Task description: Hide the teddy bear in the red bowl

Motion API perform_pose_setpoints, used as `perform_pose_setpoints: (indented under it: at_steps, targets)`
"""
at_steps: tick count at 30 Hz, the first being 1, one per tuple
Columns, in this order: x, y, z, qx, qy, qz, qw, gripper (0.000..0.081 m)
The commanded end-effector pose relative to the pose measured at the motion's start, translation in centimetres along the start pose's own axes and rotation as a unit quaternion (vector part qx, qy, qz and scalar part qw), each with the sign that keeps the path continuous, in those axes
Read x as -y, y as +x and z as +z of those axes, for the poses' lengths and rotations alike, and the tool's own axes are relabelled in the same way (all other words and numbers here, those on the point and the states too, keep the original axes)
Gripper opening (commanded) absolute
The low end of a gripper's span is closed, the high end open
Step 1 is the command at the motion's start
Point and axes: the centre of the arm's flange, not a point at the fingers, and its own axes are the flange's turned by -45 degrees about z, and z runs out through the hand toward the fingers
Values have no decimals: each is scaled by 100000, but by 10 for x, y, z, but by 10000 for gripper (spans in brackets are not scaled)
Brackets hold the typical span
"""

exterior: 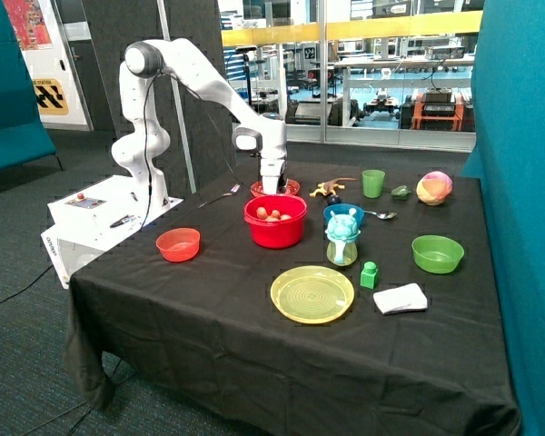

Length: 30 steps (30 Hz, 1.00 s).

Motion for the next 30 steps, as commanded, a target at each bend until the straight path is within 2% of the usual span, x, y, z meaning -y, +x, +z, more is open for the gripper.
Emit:
perform_pose_setpoints:
  at_steps: [1,18,30]
  targets:
    - [-2,-1,2,-7,-105,656,99998,4]
    - [2,-8,-1,-6,-105,356,99999,0]
    - [6,3,-47,-5,-105,-941,99996,0]
